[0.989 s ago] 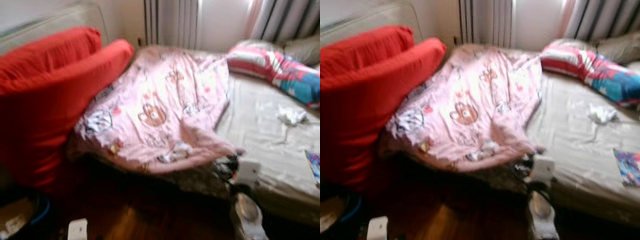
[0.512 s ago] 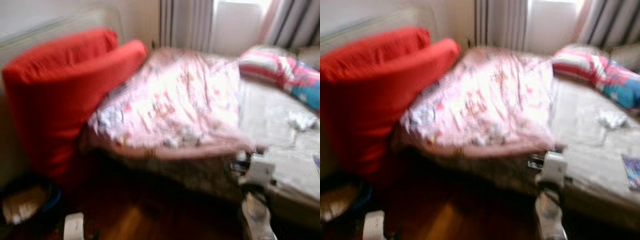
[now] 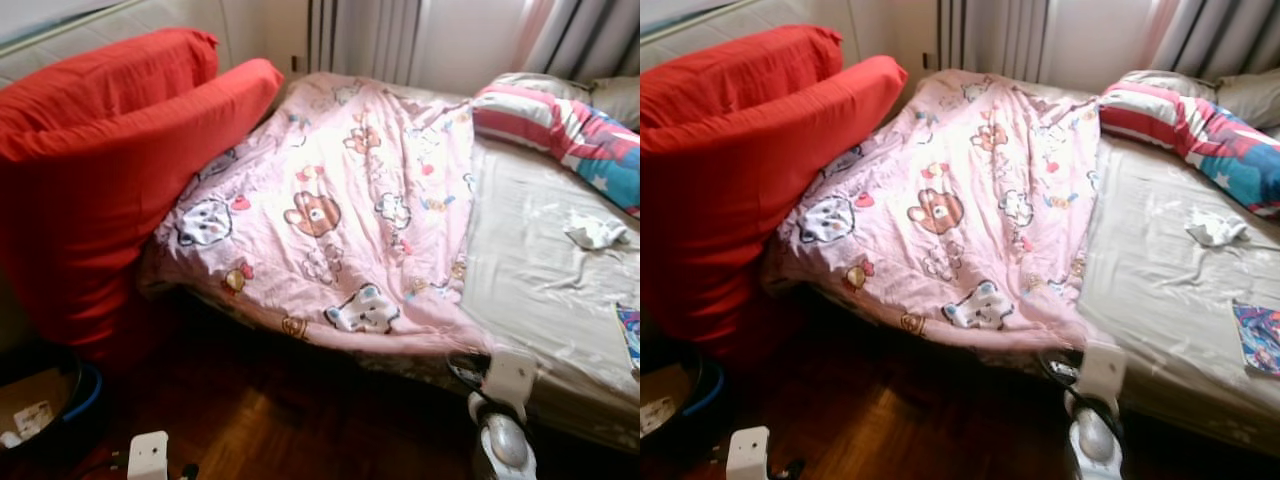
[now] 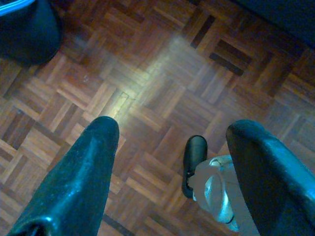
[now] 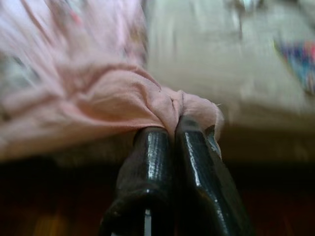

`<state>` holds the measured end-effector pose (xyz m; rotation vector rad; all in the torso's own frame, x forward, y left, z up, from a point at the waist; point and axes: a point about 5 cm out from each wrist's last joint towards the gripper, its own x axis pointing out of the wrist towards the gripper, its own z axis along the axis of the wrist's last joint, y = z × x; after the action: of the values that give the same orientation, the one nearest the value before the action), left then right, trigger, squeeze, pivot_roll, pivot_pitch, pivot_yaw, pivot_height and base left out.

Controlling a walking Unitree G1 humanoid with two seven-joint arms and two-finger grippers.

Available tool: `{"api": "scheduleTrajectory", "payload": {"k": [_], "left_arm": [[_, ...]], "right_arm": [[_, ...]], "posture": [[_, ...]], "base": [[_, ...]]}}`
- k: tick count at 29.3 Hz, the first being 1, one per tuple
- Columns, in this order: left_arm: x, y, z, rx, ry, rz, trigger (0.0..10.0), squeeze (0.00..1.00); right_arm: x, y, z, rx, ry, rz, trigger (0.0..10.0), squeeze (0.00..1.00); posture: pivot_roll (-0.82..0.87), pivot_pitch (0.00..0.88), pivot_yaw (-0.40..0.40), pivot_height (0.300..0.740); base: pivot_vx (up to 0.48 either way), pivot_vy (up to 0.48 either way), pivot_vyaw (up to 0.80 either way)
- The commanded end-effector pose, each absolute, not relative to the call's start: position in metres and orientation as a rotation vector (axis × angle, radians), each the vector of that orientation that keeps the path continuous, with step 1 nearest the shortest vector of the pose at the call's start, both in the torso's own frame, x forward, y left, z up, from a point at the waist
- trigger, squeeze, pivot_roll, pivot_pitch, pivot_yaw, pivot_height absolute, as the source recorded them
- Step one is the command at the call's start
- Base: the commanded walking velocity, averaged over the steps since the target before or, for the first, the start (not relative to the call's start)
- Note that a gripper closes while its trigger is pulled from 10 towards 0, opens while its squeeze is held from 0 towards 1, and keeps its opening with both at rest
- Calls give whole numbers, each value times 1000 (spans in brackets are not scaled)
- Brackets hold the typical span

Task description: Clean up the room

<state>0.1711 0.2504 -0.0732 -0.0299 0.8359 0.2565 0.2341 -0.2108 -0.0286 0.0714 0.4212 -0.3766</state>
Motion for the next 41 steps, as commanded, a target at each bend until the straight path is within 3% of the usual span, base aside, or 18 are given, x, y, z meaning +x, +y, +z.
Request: {"api": "scheduleTrajectory", "payload": {"k": [1, 5, 13, 22, 23, 25, 40, 41], "left_arm": [[161, 254, -77, -24, 874, 258, 10000, 0], [160, 255, -77, -26, 877, 261, 10000, 0], [162, 251, -77, -24, 872, 250, 10000, 0], [162, 250, -78, -19, 874, 243, 10000, 0], [162, 250, -78, -19, 875, 242, 10000, 0], [162, 250, -78, -19, 876, 242, 10000, 0], [160, 249, -79, -26, 878, 253, 10000, 0], [159, 249, -79, -26, 879, 253, 10000, 0]], "right_arm": [[223, -217, -39, 96, 493, -416, 10000, 0], [206, -217, -58, 135, 645, -385, 10000, 0], [175, -201, -83, 42, 864, -209, 10000, 0], [178, -207, -80, -13, 836, -233, 10000, 0], [181, -209, -77, -17, 815, -245, 10000, 992], [184, -211, -75, -15, 799, -254, 10000, 1000], [186, -201, -77, -12, 817, -200, 10000, 984], [185, -199, -78, -8, 824, -179, 10000, 24]], "posture": [[99, 28, -18, 740], [96, 29, -17, 740], [102, 31, -22, 740], [98, 36, -21, 740], [98, 36, -22, 740], [99, 38, -22, 740], [114, 35, -28, 740], [109, 33, -25, 740]], "base": [[0, 0, 0], [0, 0, 0], [0, 0, 0], [0, 0, 0], [0, 0, 0], [0, 0, 0], [0, 0, 0], [0, 0, 0]]}}
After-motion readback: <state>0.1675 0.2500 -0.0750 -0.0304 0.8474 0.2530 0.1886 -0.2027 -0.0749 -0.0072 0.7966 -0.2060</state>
